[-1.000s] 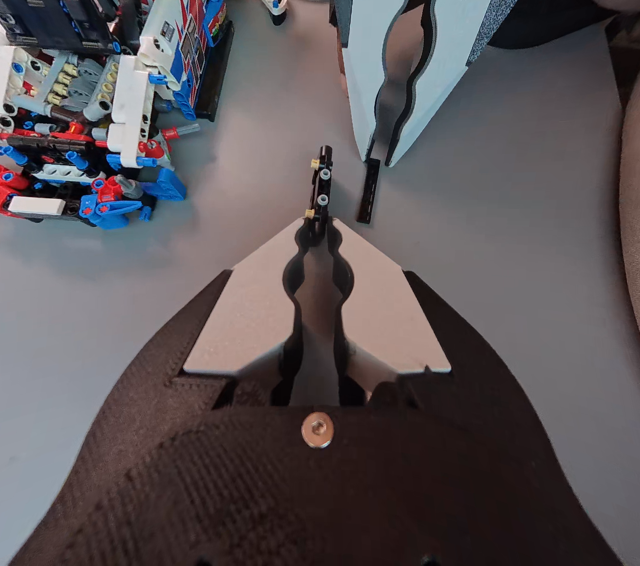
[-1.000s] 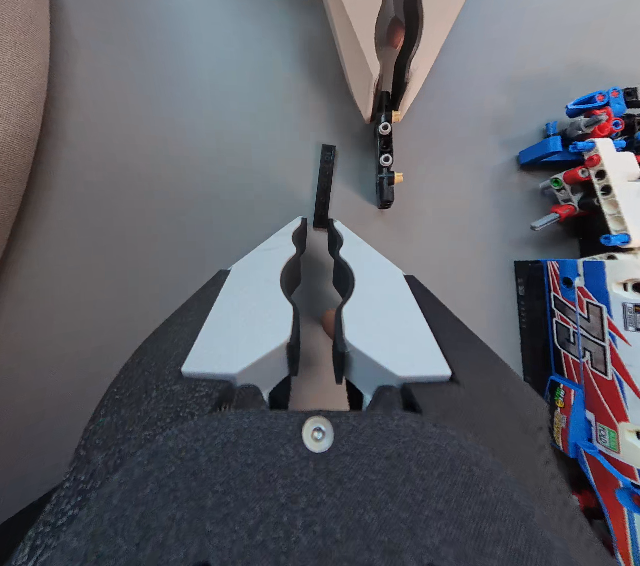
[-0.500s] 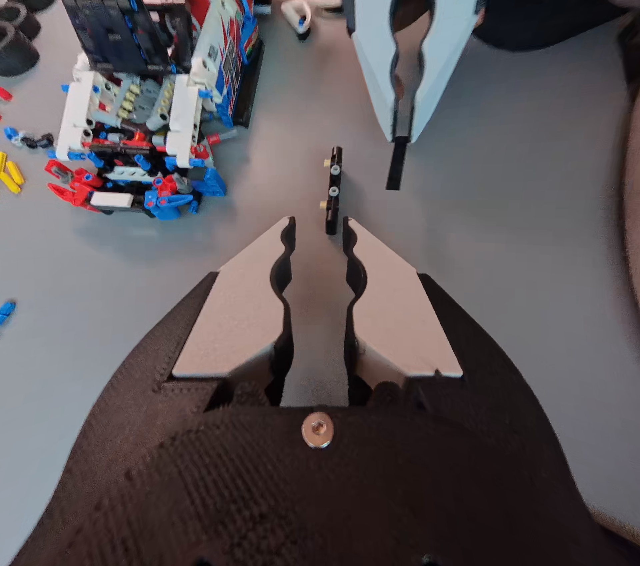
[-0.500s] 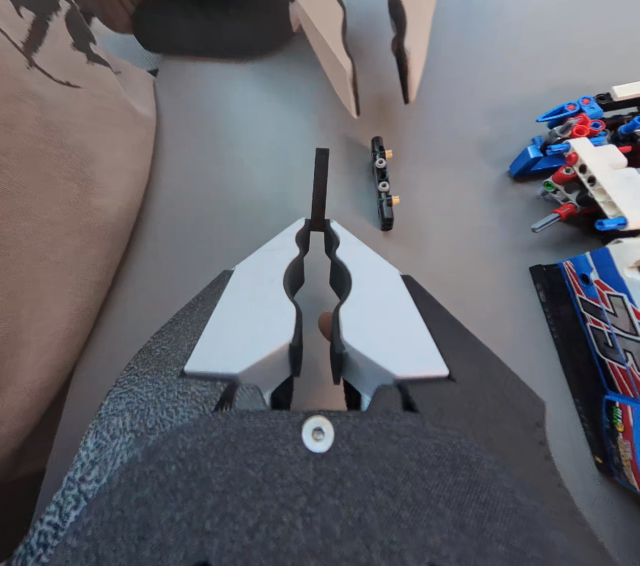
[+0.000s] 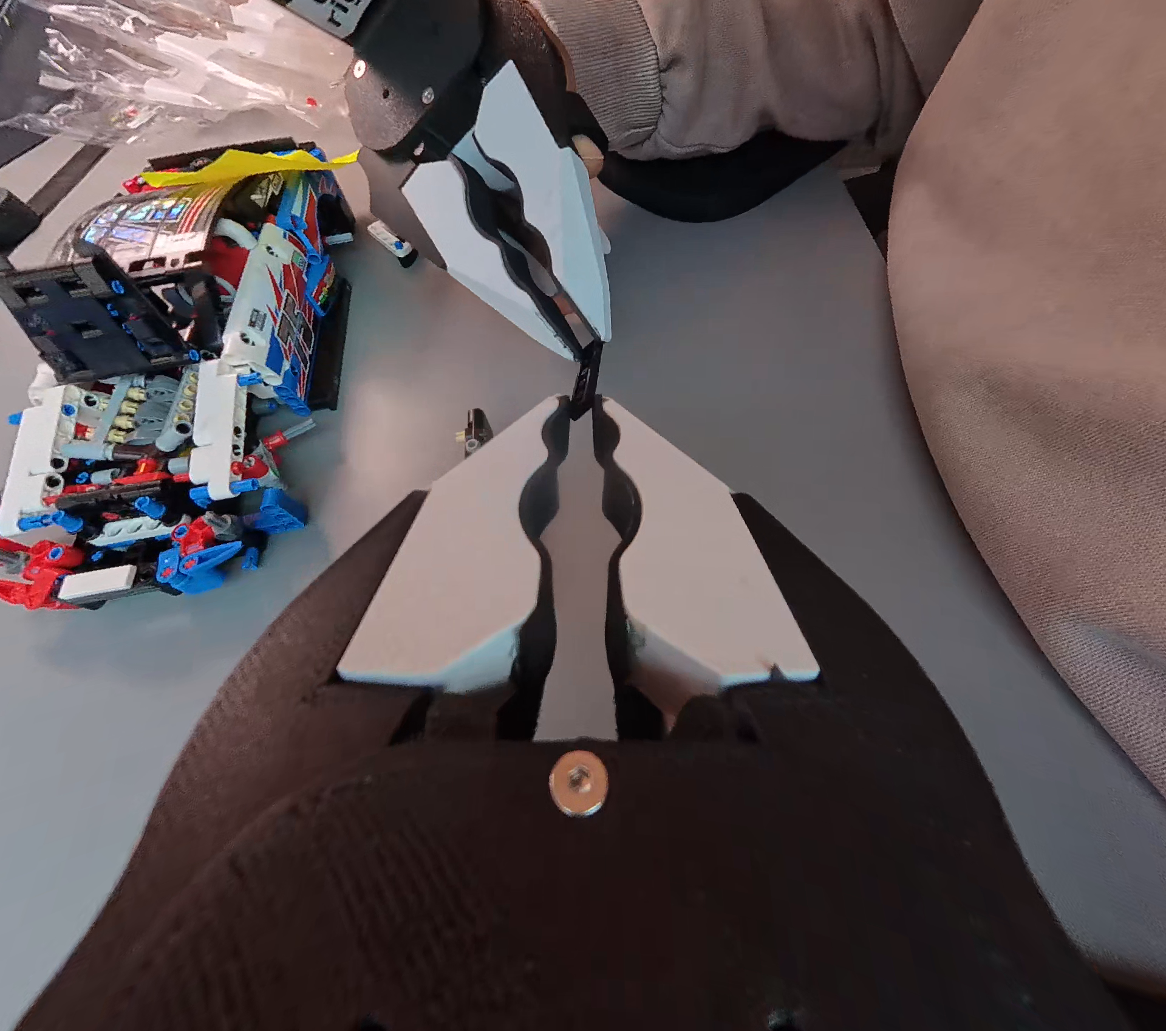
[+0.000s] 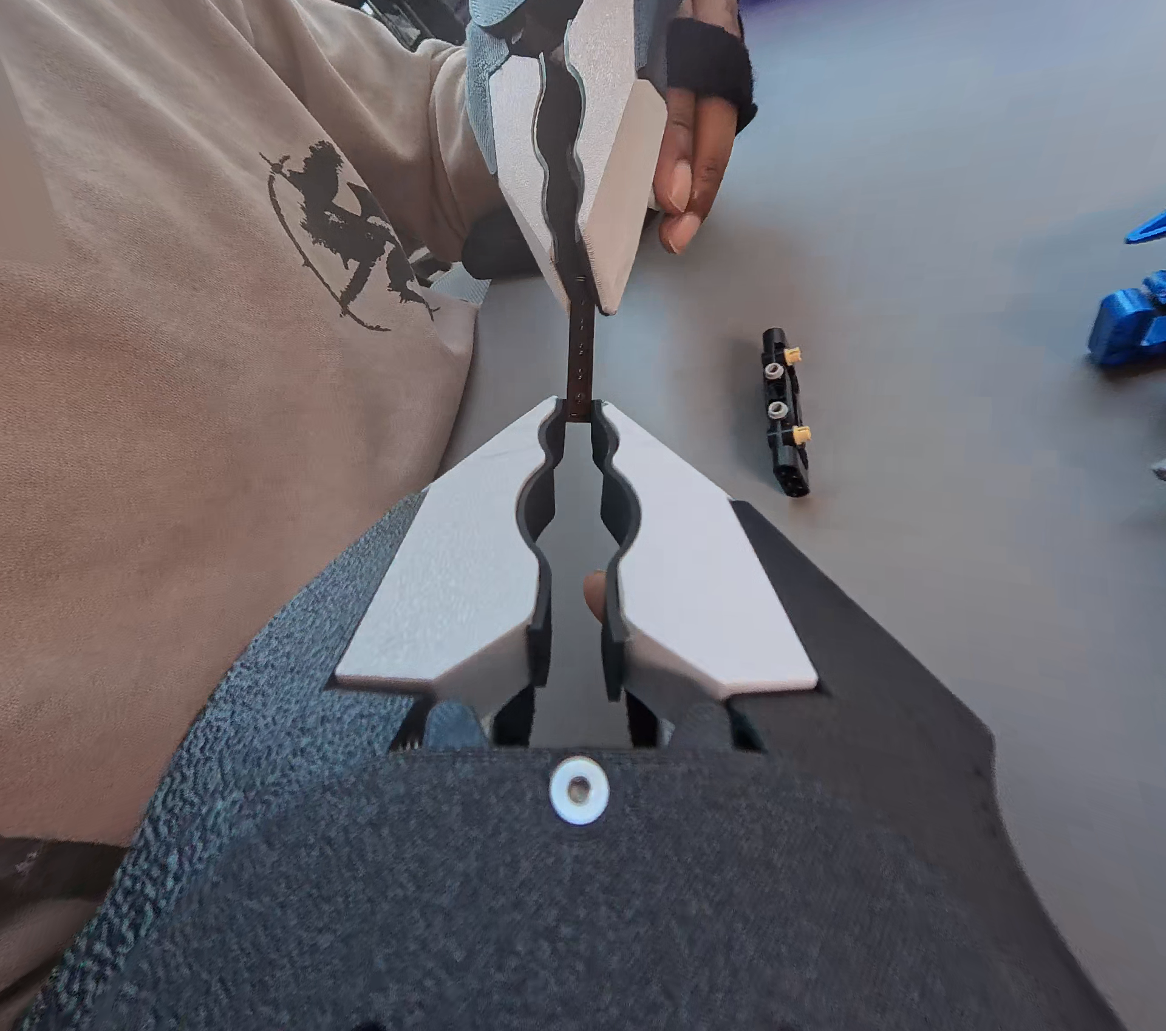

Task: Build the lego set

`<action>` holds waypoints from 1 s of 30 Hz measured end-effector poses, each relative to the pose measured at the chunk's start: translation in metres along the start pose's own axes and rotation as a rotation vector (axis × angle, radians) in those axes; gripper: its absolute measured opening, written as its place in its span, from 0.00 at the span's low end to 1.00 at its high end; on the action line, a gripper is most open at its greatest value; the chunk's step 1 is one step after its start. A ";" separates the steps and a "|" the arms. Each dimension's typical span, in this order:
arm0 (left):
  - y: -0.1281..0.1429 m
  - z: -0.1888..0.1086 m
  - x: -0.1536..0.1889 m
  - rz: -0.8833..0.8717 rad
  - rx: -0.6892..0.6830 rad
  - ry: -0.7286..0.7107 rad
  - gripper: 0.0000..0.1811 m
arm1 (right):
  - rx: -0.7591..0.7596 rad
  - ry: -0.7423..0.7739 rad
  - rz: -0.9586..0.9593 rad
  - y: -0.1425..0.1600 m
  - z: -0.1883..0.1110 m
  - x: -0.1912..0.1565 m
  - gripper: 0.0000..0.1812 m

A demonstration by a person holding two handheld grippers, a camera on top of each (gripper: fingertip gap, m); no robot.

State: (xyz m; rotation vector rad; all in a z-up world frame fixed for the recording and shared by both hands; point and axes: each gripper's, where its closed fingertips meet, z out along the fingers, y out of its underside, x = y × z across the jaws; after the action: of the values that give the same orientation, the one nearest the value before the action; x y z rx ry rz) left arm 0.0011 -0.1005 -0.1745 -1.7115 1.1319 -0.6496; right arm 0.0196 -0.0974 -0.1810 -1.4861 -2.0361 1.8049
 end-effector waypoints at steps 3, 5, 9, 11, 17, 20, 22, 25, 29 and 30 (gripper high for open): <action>0.000 -0.003 -0.014 -0.224 0.022 -0.001 0.02 | 0.053 0.150 -0.135 -0.011 -0.006 0.012 0.02; -0.001 -0.006 -0.024 -0.418 0.079 0.027 0.01 | 0.063 0.310 -0.309 -0.021 -0.009 0.021 0.05; 0.001 -0.011 -0.038 -0.704 0.173 0.087 0.00 | 0.025 0.576 -0.623 -0.037 -0.009 0.028 0.10; 0.000 -0.010 -0.041 -0.810 0.211 0.118 0.00 | -0.009 0.680 -0.737 -0.041 -0.010 0.032 0.10; -0.001 -0.007 -0.042 -0.925 0.251 0.162 0.00 | -0.094 0.788 -0.849 -0.043 -0.006 0.039 0.06; -0.002 -0.006 -0.041 -0.945 0.261 0.173 0.00 | -0.120 0.802 -0.864 -0.041 -0.005 0.041 0.03; -0.002 -0.006 -0.041 -0.963 0.268 0.178 0.00 | -0.125 0.801 -0.853 -0.041 -0.004 0.042 0.03; -0.002 -0.006 -0.041 -0.964 0.273 0.180 0.00 | -0.110 0.776 -0.812 -0.041 -0.004 0.042 0.02; -0.003 -0.007 -0.043 -0.838 0.250 0.120 0.01 | -0.065 0.704 -0.715 -0.040 -0.006 0.040 0.02; 0.000 -0.008 -0.046 -0.760 0.224 0.061 0.06 | -0.067 0.686 -0.686 -0.037 -0.007 0.042 0.02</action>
State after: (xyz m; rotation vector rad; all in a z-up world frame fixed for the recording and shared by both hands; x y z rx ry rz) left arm -0.0253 -0.0622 -0.1679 -1.9134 0.3866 -1.2425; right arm -0.0214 -0.0600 -0.1715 -1.0062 -1.8885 0.8270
